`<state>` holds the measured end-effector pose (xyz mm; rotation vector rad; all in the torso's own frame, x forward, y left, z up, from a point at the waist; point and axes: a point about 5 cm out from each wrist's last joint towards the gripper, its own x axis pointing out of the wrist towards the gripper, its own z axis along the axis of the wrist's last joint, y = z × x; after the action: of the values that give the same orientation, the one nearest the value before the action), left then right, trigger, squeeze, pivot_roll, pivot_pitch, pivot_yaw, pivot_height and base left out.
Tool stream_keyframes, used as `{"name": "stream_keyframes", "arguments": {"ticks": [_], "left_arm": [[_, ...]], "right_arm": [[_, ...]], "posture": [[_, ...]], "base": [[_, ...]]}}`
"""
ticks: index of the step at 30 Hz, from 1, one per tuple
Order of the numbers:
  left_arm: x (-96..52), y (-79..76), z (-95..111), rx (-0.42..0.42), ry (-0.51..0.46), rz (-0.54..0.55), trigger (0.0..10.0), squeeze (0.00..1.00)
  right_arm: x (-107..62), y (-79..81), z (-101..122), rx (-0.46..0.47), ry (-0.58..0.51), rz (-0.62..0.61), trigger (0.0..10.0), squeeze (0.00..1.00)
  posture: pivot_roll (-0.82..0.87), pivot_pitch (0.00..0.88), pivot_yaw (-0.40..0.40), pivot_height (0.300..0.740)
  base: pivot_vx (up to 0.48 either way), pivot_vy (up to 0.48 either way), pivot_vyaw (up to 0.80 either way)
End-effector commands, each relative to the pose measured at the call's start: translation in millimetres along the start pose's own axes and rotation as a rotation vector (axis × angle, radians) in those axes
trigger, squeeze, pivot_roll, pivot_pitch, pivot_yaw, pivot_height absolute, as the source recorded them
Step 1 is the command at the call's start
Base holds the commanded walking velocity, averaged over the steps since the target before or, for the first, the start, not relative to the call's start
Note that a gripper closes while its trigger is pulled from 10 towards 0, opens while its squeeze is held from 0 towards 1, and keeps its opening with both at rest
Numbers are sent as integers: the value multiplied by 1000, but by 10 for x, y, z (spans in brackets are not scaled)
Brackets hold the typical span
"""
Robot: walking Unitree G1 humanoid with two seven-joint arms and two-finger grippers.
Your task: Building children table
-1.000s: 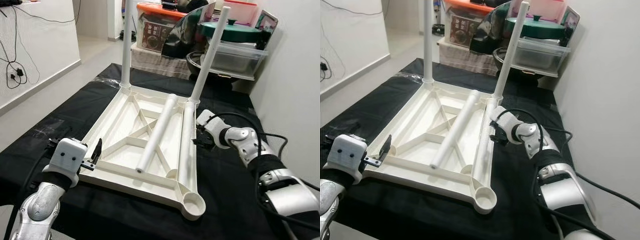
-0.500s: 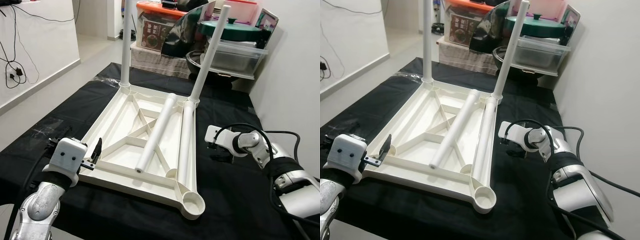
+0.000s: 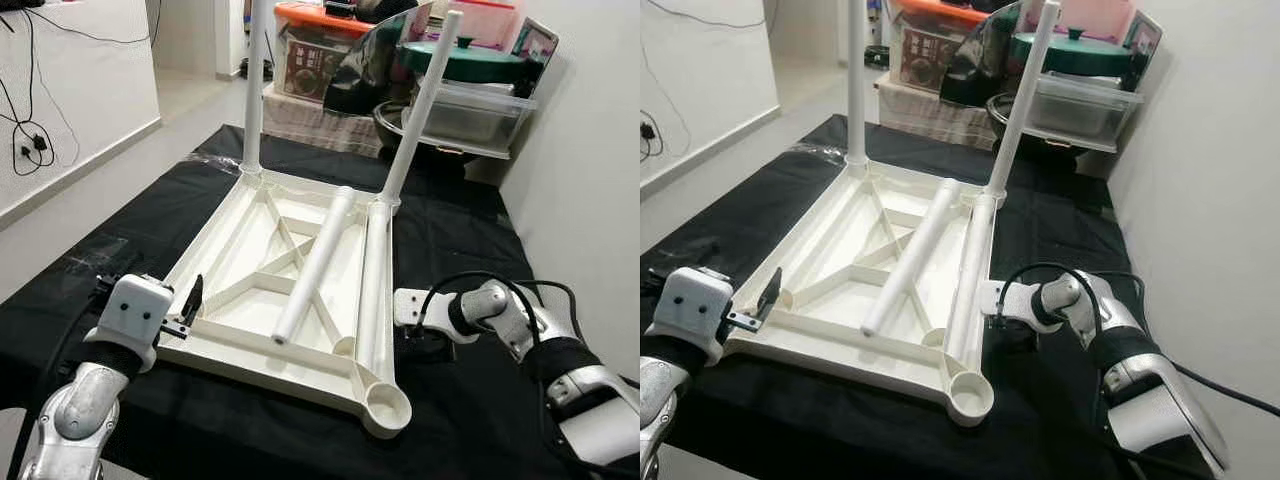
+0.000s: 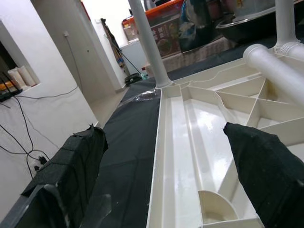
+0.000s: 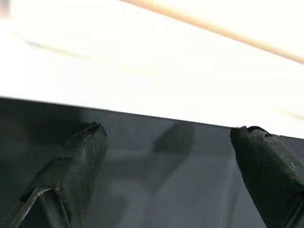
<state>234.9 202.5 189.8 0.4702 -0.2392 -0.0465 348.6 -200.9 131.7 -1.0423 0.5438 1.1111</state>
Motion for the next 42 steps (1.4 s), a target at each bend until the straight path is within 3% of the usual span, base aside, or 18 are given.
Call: {"name": "stream_keyframes", "arguments": {"ticks": [1, 5, 7, 12, 14, 17, 19, 30, 33, 35, 37, 39, 41, 42], "left_arm": [[8, -10, -1, 9, -5, -16, 10000, 0], [20, 0, 1, 11, -7, -14, 10000, 0], [34, 0, 10, 11, -11, -14, 10000, 0], [45, 11, 15, 13, -14, -10, 10000, 0], [46, 25, 13, 15, -13, -6, 10000, 0], [45, 28, 11, 16, -13, -5, 10000, 0], [47, 32, 13, 17, -14, -2, 10000, 0], [60, 43, 38, 17, -22, 9, 10000, 0], [60, 43, 38, 17, -22, 9, 10000, 0], [62, 47, 44, 18, -24, 12, 10000, 0], [70, 62, 59, 19, -29, 21, 10000, 0], [70, 62, 59, 19, -29, 21, 10000, 0], [72, 67, 66, 20, -30, 26, 10000, 0], [72, 67, 66, 20, -30, 26, 10000, 0]], "right_arm": [[28, 80, 34, -16, -37, 51, 10000, 0], [92, 168, 155, -2, -114, 83, 10000, 0], [174, 150, 352, 90, -224, 31, 10000, 0], [221, 89, 473, 178, -279, -29, 10000, 0], [356, 164, 592, 258, -322, -42, 10000, 0], [400, 213, 635, 280, -338, -36, 10000, 0], [539, 361, 819, 313, -390, -15, 10000, 0], [791, 520, 1328, 320, -474, -16, 10000, 0], [791, 520, 1328, 320, -474, -16, 10000, 0], [845, 520, 1425, 325, -482, -24, 10000, 0], [940, 525, 1671, 351, -502, -46, 10000, 0], [940, 525, 1671, 351, -502, -46, 10000, 0], [1001, 549, 1875, 396, -525, -46, 10000, 0], [1001, 549, 1875, 396, -525, -46, 10000, 0]], "posture": [[98, 0, -141, 740], [94, 0, -137, 740], [98, 0, -139, 740], [99, 0, -137, 740], [98, 0, -136, 740], [98, 0, -136, 740], [101, 0, -137, 740], [120, 0, -145, 740], [120, 0, -145, 740], [124, 0, -147, 740], [132, 0, -152, 740], [132, 0, -152, 740], [132, 0, -152, 740], [132, 0, -152, 740]], "base": [[0, 0, 0], [0, 0, 0], [0, 0, 0], [0, 0, 0], [0, 0, 0], [0, 0, 0], [0, 0, 0], [0, 0, 0], [0, 0, 0], [0, 0, 0], [0, 0, 0], [0, 0, 0], [0, 0, 0], [0, 0, 0]]}}
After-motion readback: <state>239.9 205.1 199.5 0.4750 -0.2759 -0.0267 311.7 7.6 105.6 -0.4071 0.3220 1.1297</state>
